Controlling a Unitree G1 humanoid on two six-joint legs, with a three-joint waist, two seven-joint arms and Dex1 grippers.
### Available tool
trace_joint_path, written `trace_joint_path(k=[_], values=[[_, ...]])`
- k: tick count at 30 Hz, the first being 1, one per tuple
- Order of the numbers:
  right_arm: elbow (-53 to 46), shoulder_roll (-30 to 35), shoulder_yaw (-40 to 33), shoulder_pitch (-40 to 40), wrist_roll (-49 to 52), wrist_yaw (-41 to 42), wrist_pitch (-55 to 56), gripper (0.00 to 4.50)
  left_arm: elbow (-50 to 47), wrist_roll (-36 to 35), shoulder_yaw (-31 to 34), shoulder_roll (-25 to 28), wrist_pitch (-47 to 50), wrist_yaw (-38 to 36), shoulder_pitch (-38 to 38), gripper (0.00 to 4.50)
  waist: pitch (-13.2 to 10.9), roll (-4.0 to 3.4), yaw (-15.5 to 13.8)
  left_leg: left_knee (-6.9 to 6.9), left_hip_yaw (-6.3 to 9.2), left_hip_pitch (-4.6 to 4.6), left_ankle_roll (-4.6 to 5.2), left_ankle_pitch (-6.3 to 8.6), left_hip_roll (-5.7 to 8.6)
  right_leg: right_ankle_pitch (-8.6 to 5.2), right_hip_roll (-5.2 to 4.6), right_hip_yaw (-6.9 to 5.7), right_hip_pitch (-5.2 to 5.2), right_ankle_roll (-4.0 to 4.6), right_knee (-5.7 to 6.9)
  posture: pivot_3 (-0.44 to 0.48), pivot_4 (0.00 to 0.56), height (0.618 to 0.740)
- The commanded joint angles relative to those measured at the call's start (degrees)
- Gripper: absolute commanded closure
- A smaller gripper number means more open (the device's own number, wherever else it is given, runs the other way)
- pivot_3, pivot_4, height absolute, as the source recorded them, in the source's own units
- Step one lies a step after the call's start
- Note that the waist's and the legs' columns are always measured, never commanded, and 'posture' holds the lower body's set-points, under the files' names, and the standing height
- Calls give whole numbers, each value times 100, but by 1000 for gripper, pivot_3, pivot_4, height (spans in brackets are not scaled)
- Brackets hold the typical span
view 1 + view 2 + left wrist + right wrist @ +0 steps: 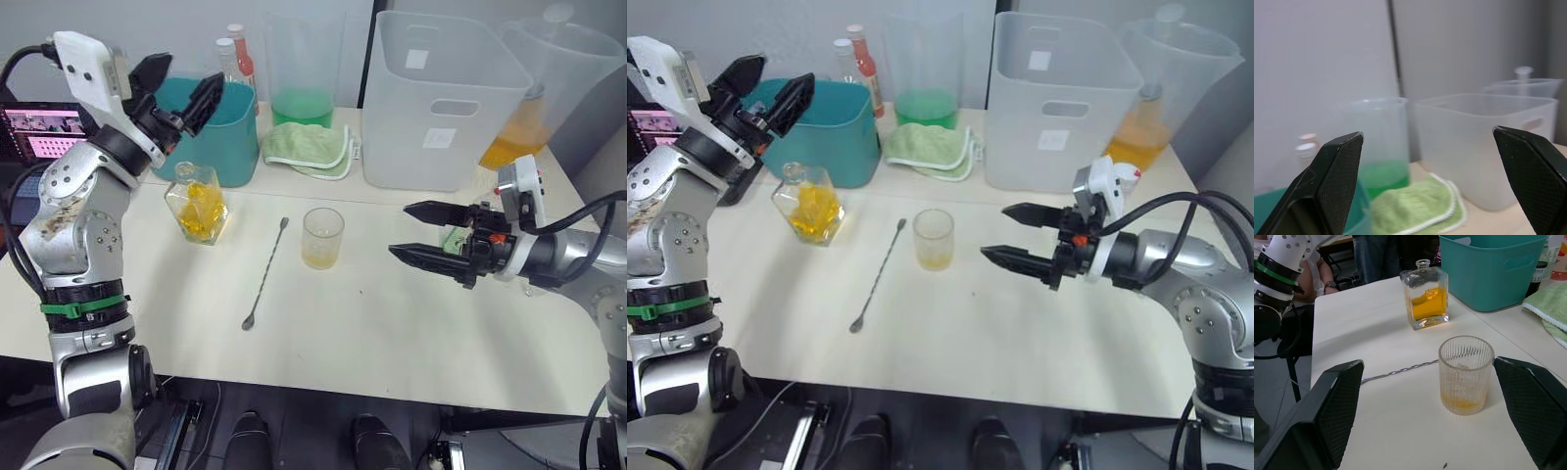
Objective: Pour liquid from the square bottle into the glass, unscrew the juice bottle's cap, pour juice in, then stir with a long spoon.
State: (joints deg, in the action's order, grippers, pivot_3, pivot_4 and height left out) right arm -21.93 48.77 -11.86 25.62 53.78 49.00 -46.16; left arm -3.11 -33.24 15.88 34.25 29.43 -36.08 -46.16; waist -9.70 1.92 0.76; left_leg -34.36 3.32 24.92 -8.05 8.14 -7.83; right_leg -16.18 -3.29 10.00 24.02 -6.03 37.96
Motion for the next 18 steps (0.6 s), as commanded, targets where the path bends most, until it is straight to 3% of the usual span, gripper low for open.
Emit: trace_joint_path(k=[1,8,12,17,18], values=[[-143,24,-273,-140,-34,31,167,0,-746,-598,-134,313,586,-608,293,21,0,0,20,0,0,0,0,0,0,0,0,0,1,0,0,0,150,733],[-510,-111,-579,-887,-234,-214,448,0,-1446,-636,-382,750,533,-1372,1607,21,0,-1,18,7,-1,-10,2,1,0,-4,0,0,-1,6,1,0,150,733],[-912,-330,-933,-1514,-159,-555,476,0,-1395,-586,-406,800,342,-1691,1896,21,1,-1,-11,8,-1,-9,3,2,0,-5,0,0,-1,7,-2,0,150,733],[-1032,-364,-1008,-1671,-122,-660,482,0,-1340,-537,-406,800,259,-1785,1927,21,0,-1,9,7,-2,-9,4,3,0,-5,-1,0,-4,8,-7,0,150,733],[-1239,-572,-1265,-2116,-282,-877,626,0,-1139,-394,-638,797,149,-2001,1919,21,1,-1,10,7,-2,-10,4,3,0,-6,-1,0,-3,8,-6,0,150,733]])
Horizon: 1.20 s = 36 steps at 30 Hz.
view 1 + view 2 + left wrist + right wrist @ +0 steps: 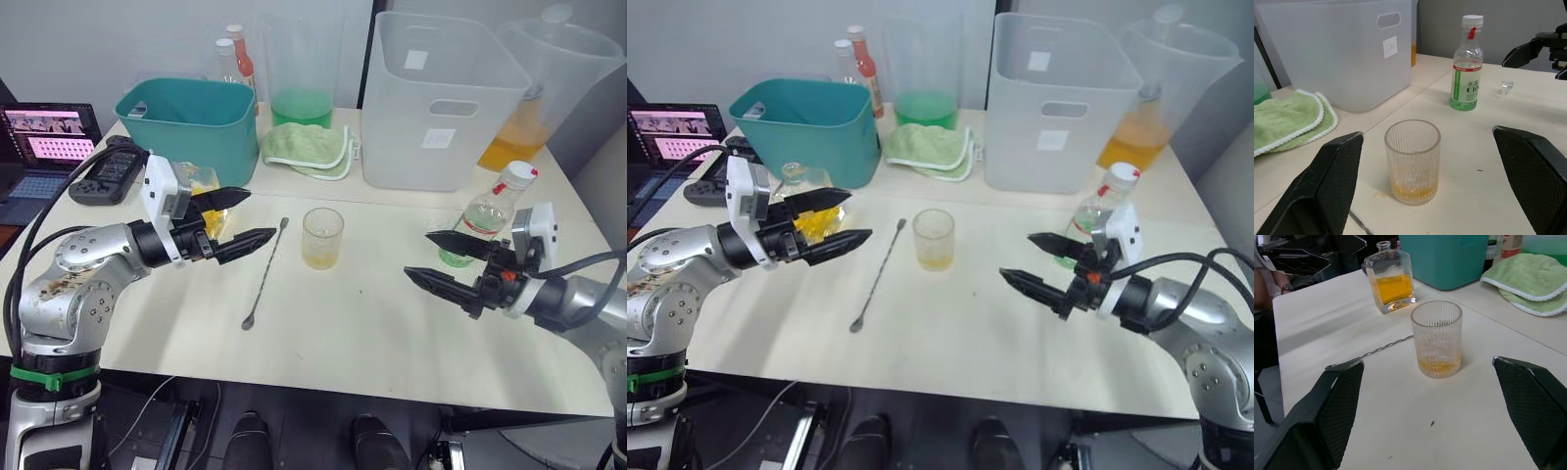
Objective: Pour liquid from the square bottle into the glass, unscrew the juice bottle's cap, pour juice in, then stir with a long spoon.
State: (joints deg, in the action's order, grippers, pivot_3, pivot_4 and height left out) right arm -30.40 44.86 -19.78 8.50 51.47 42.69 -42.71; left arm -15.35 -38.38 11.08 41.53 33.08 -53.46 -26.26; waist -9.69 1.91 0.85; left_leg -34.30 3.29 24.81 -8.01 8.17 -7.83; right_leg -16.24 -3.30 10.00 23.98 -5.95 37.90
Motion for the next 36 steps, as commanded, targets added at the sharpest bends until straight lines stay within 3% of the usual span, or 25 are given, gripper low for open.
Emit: trace_joint_path(k=[1,10,18,24,29,36], values=[[-570,-356,-728,-820,-180,-416,400,0,265,231,-335,35,-364,-453,-92,21,3,3,-22,3,0,-1,0,0,0,-1,0,0,0,2,0,0,150,733],[-1263,-1423,-2221,-3051,-478,-856,1274,0,1349,688,-935,-398,-1514,-1507,-454,21,9,-4,-68,10,-3,-19,11,7,0,-14,0,-1,-26,8,-12,0,150,733],[-1156,-2001,-2459,-4140,-801,-699,2079,0,1708,811,-1073,-658,-1788,-1791,-681,21,11,-8,65,12,-4,-62,14,11,0,-28,-1,-1,-76,16,-30,0,150,733],[-854,-1727,-2320,-3776,-847,-875,2139,0,1584,852,-934,-614,-1897,-1726,-476,21,11,-8,121,13,-3,-62,15,11,0,-50,-1,-1,-82,47,-29,0,150,733],[41,-937,-1841,-2109,-929,-1271,1773,0,877,765,-499,-387,-1817,-1411,267,21,12,-13,229,14,-3,-65,15,11,0,-45,-2,0,-84,41,-29,0,150,733],[1126,-357,-1219,-551,-1093,-1186,1600,0,236,680,68,-149,-1684,-972,1110,21,12,-16,116,28,-3,-56,16,11,1,-40,-3,-1,-87,9,-45,0,150,733]])
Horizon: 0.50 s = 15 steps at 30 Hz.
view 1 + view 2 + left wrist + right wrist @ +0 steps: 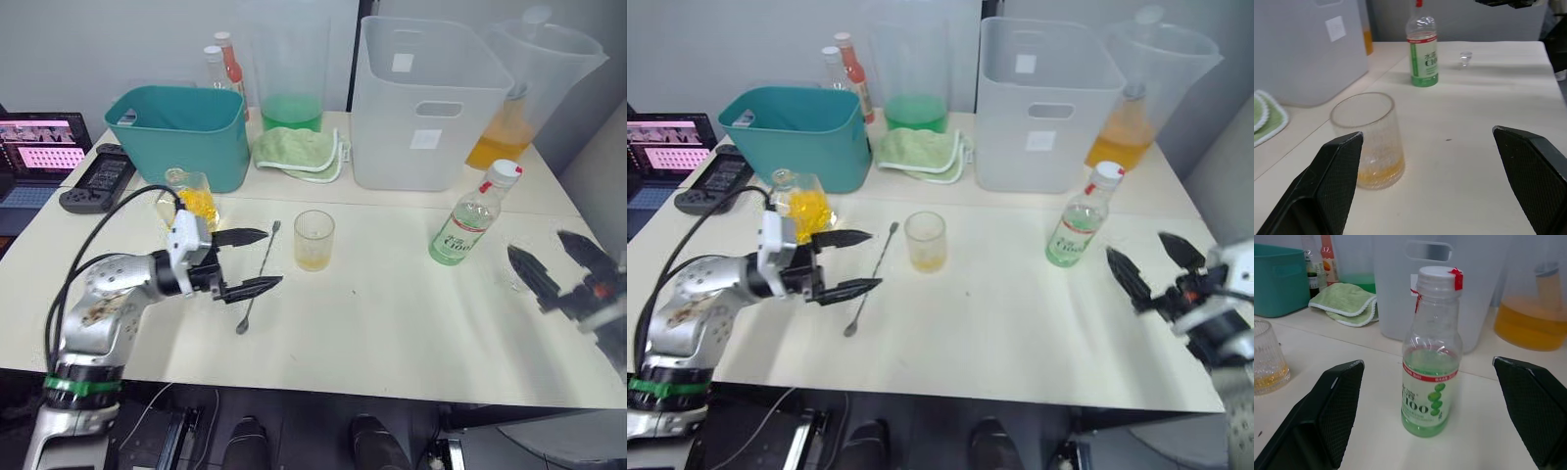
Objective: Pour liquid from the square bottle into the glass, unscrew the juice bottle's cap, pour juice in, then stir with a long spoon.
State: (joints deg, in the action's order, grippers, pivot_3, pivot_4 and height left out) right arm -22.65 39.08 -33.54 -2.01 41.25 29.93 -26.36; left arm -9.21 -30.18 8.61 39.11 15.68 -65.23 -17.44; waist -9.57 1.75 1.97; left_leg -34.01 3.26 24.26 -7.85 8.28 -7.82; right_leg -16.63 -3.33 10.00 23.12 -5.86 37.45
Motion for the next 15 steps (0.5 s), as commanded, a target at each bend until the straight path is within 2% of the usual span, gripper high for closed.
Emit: trace_joint_path(k=[1,5,9,15], values=[[610,305,342,830,-122,161,-62,0,-465,-129,435,122,48,291,415,21,0,0,29,0,0,0,0,0,0,0,0,0,0,0,-2,0,150,733],[1543,438,883,1778,-536,270,0,0,-782,-235,649,181,292,558,936,21,-1,-2,63,7,-1,-8,0,0,-1,-1,1,1,2,3,3,0,150,733],[2074,432,1038,2234,-709,420,73,0,-1050,-329,713,175,389,732,1157,21,-1,-2,1,7,-1,1,0,0,0,-2,0,0,3,1,-3,0,150,733],[3062,340,1469,3155,-983,847,266,0,-1312,-212,875,164,379,1059,1465,21,-1,-3,64,13,-1,-4,1,0,-1,0,1,1,3,3,-13,0,150,733]])
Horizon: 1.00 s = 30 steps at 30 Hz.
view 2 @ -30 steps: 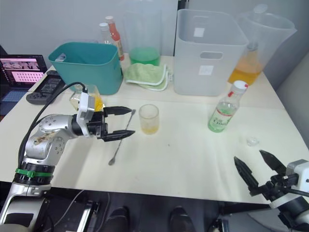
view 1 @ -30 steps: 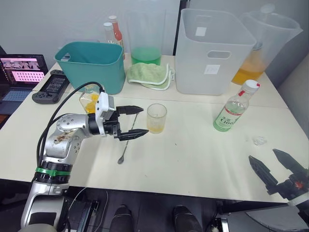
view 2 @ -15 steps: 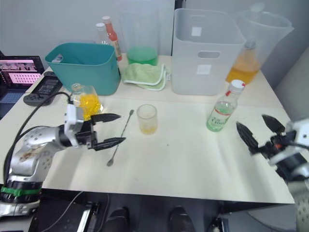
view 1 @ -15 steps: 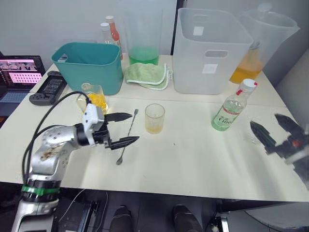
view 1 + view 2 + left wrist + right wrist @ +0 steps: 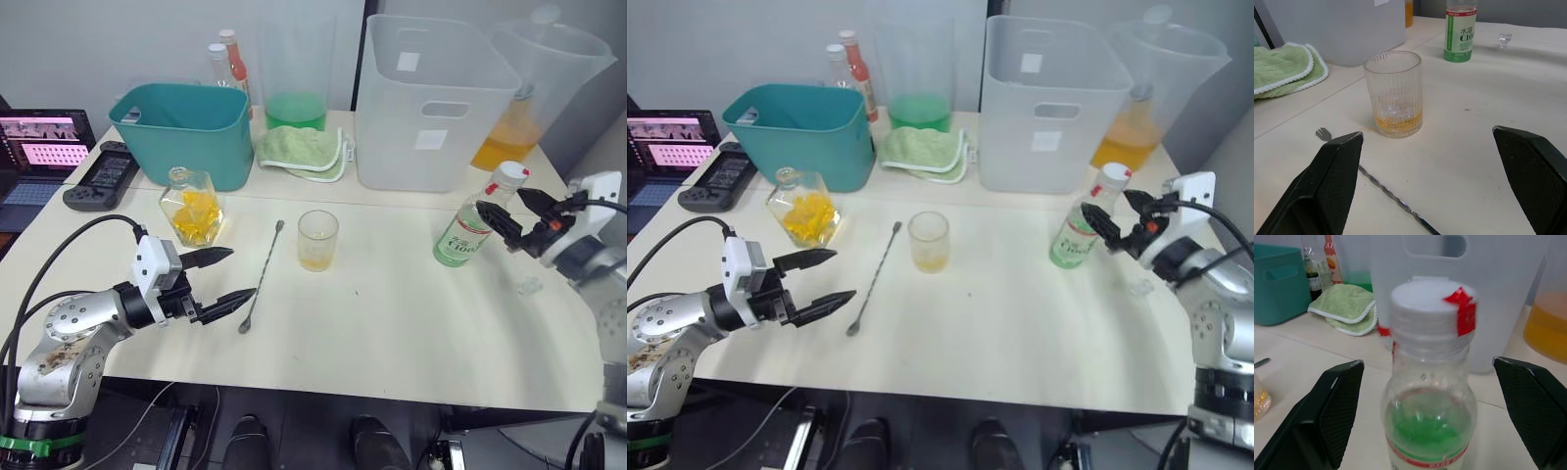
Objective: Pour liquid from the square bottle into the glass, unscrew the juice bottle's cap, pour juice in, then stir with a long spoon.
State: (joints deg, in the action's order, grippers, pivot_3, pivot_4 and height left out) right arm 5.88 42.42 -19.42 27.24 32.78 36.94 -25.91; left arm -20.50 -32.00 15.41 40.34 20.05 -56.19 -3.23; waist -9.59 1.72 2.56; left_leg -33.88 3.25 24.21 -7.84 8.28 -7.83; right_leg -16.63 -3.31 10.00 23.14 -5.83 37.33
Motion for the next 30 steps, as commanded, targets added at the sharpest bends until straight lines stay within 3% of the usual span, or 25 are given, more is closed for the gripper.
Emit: trace_joint_path(k=[1,5,9,15,26,30], values=[[304,-14,81,292,-187,169,264,0,-183,13,187,42,-91,189,61,21,0,0,4,1,0,-1,0,0,0,0,0,0,0,0,0,0,150,733],[873,-108,275,684,-432,298,460,0,-235,151,145,-44,-177,462,105,21,0,0,2,1,-1,6,1,1,0,0,-1,0,-1,-1,-13,0,150,733],[1078,-144,280,813,-533,411,607,1170,-235,149,101,-32,-212,486,113,0,0,-1,-22,3,-1,7,1,1,0,1,-1,0,1,0,-14,0,150,733],[511,-54,204,638,-265,783,354,3031,-36,162,40,9,-289,401,-72,0,-1,-3,-12,5,-2,7,1,1,0,1,-1,0,2,-1,-15,0,150,733],[-2351,-100,409,281,1294,889,-1529,3104,570,221,-286,83,-533,-74,-583,0,-9,-16,0,8,-1,9,2,2,0,0,0,0,5,-1,-14,0,150,733],[-3479,-298,1174,292,1556,599,-2023,3104,853,304,-446,108,-631,-318,-813,0,-9,-17,-11,7,-1,11,2,2,0,0,-1,0,7,-1,-16,0,150,733]])
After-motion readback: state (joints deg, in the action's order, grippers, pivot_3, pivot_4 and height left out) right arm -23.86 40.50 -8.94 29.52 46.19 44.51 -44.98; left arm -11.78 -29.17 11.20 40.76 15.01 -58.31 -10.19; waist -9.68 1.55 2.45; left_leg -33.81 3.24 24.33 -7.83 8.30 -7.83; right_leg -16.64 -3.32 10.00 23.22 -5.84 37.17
